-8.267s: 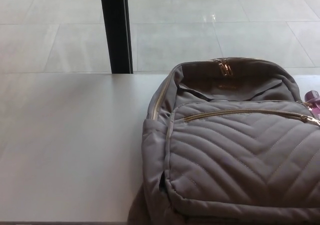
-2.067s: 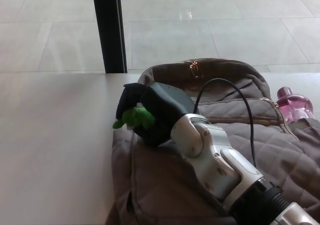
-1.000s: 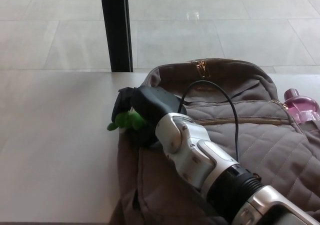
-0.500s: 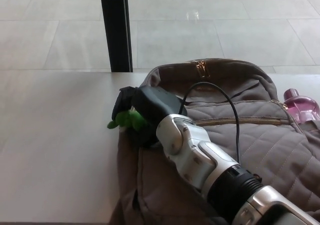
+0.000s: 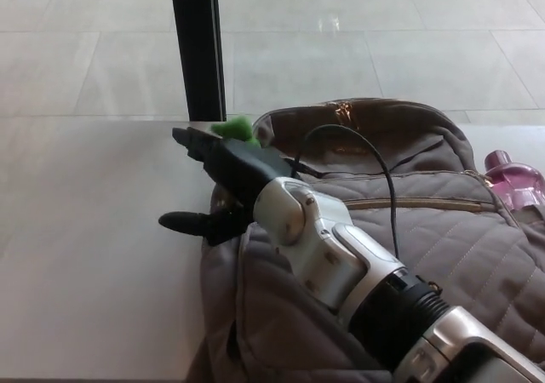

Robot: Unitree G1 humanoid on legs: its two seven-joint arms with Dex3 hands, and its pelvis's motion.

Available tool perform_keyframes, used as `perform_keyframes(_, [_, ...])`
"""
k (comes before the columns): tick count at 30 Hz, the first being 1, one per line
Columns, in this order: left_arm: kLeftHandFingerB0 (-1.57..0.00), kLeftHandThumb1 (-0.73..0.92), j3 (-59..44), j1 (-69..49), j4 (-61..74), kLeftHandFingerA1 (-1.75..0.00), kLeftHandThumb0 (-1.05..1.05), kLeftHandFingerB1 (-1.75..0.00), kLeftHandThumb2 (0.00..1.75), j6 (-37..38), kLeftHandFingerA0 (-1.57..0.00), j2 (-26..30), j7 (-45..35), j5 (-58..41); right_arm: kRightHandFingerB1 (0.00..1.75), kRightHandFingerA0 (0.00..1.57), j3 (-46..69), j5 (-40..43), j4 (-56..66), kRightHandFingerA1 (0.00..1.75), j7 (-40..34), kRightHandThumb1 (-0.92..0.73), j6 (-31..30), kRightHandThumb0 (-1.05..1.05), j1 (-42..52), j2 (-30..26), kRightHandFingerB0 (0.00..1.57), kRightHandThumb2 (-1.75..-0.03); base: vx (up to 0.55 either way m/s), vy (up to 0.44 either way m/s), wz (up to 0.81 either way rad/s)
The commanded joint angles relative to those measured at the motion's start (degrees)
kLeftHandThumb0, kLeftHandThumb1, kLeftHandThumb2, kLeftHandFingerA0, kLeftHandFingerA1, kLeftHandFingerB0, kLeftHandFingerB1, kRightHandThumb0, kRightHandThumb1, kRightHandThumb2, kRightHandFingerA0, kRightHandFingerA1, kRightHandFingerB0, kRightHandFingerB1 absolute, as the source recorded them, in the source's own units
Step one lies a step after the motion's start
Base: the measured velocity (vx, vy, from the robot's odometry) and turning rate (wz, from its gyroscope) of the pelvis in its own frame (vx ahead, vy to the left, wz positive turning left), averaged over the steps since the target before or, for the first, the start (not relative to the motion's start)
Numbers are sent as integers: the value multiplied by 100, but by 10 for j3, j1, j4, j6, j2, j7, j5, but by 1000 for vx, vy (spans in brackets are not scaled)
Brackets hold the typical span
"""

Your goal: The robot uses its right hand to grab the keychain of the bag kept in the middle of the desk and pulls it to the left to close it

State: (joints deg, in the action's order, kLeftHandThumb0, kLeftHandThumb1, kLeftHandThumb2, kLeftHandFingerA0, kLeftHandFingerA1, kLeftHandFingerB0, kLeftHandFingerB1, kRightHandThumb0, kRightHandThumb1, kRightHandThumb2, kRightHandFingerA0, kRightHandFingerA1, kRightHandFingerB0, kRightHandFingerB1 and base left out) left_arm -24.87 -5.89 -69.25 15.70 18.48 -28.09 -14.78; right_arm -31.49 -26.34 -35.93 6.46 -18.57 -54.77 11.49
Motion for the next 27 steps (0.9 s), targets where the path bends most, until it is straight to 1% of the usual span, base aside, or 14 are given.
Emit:
perform_keyframes(1, [-38, 92, -6, -18, 0, -71, -90, -52, 76, 2, -53, 4, 2, -7, 0, 0, 22, 70, 217, 0, 269, -76, -82, -105, -19, -121, 0, -65, 0, 0, 0])
perform_keyframes(2, [-34, 76, -6, -18, 0, -71, -86, -58, 117, 0, -49, 5, 2, -7, 0, 0, 32, 74, 228, 0, 275, -76, -77, -105, -18, -138, 0, -65, 0, 0, 0])
perform_keyframes(3, [-35, 92, -7, -19, -3, -69, -93, -50, 77, 1, -49, 5, 2, -7, 0, 0, 56, 92, 244, 0, 285, -77, -76, -105, -13, -159, 0, -65, 0, 0, 0])
perform_keyframes(4, [-35, 92, -8, -20, -5, -69, -93, -50, 76, 2, -50, 5, 1, -9, 0, 0, 65, 94, 253, 16, 292, -63, -70, -105, -14, -179, 0, -106, 0, 0, 0])
perform_keyframes(5, [-33, 92, -9, -21, -5, -70, -91, -51, 77, 0, -48, 5, 0, -10, 0, 0, 79, 94, 269, 0, 298, -85, -64, -105, -15, -208, 0, -67, 0, 0, 0])
perform_keyframes(10, [-31, 92, -9, -34, -5, -69, -93, -51, 78, 5, -46, 7, -9, -9, 0, 0, 189, 134, 321, 0, 351, -82, -125, -105, -37, -350, 0, -66, 0, 0, 0])
perform_keyframes(11, [-32, 75, -16, -37, -6, -71, -88, -60, 116, 0, -44, 4, -20, -18, 0, 0, 219, 146, 325, 8, 343, -68, -119, -105, -35, -368, 0, -110, 0, 0, 0])
perform_keyframes(14, [-33, 92, -12, -47, -7, -68, -94, -51, 78, 8, -47, 7, -7, -9, 4, 0, 299, 165, 322, 7, 347, -73, -123, -101, -42, -456, 0, -114, 0, 0, 0])
perform_keyframes(17, [-38, 92, -10, -51, -3, -69, -92, -50, 76, 2, -51, 6, 9, -6, 15, 20, 376, 189, 298, 38, 348, -88, -111, -95, -30, -529, 0, -67, 0, 0, 0])
perform_keyframes(19, [-33, 92, -20, -47, -13, -71, -93, -51, 74, -8, -46, 7, -12, -19, 10, 8, 464, 216, 291, 27, 353, -71, -128, -94, 14, -584, 7, -112, 0, 0, 0])
perform_keyframes(20, [-32, 74, -21, -45, -16, -72, -87, -58, 117, -11, -47, 8, -8, -19, 11, 9, 510, 221, 292, 32, 356, -69, -137, -95, 50, -610, 0, -112, 0, 0, 0])
perform_keyframes(23, [-32, 92, -24, -44, -21, -69, -92, -50, 75, -15, -47, 7, -7, -21, 22, 4, 629, 207, 286, 39, 363, -65, -111, -94, 178, -658, 4, -111, 0, 0, 0])
perform_keyframes(24, [-32, 92, -24, -44, -20, -69, -92, -50, 76, -17, -46, 8, -5, -20, 30, 13, 669, 204, 285, 47, 372, -87, -117, -98, 216, -663, 7, -66, 0, 0, 0])
perform_keyframes(27, [-35, 92, -26, -41, -20, -69, -91, -51, 75, -19, -48, 8, -7, -23, 39, 22, 791, 206, 261, 64, 382, -68, -116, -97, 326, -662, 6, -109, 0, 0, 0])
